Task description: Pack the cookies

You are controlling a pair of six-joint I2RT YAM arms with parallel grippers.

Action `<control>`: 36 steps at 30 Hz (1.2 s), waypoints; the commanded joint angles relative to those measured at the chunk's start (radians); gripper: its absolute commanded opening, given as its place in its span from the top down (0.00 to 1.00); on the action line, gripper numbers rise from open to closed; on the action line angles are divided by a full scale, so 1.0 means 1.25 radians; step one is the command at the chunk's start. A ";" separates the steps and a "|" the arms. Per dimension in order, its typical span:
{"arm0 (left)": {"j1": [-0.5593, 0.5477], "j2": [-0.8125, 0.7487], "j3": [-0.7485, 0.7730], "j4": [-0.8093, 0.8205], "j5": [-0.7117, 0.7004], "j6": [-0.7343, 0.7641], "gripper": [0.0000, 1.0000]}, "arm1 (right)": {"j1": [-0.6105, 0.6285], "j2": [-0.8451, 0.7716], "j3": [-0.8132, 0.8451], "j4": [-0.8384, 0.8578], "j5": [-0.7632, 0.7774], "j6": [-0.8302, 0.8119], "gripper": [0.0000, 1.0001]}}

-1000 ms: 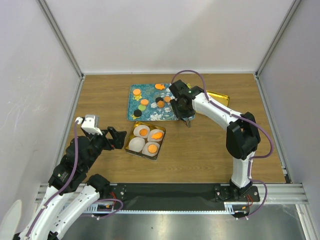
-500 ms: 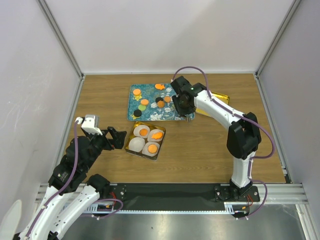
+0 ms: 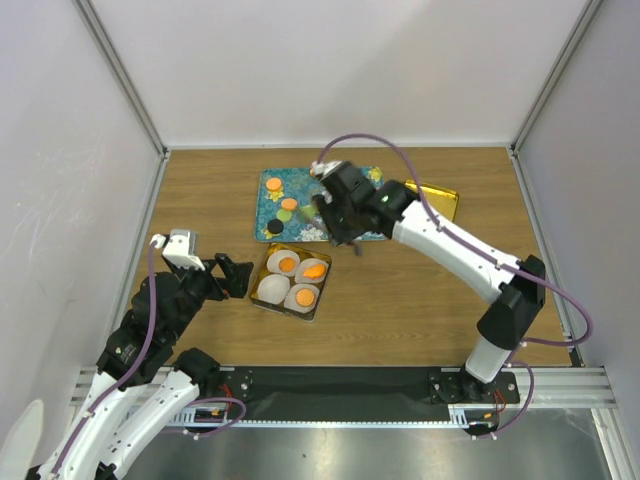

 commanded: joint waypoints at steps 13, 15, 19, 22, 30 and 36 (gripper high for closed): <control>0.002 -0.007 -0.004 0.017 -0.011 0.008 0.00 | 0.244 0.028 -0.005 -0.029 0.007 0.044 0.60; 0.002 -0.005 -0.004 0.017 -0.011 0.008 0.00 | 0.248 0.034 -0.015 -0.026 0.000 0.045 0.60; 0.002 -0.007 -0.004 0.017 -0.012 0.008 0.00 | 0.266 0.045 -0.036 -0.018 -0.007 0.049 0.60; 0.002 -0.004 -0.004 0.017 -0.012 0.008 0.00 | 0.270 0.048 -0.050 -0.013 -0.009 0.051 0.60; 0.002 -0.003 -0.004 0.016 -0.013 0.009 0.00 | 0.271 0.039 -0.074 0.005 -0.024 0.054 0.57; 0.002 -0.002 -0.004 0.015 -0.015 0.008 0.00 | 0.270 0.042 -0.080 0.015 -0.024 0.054 0.51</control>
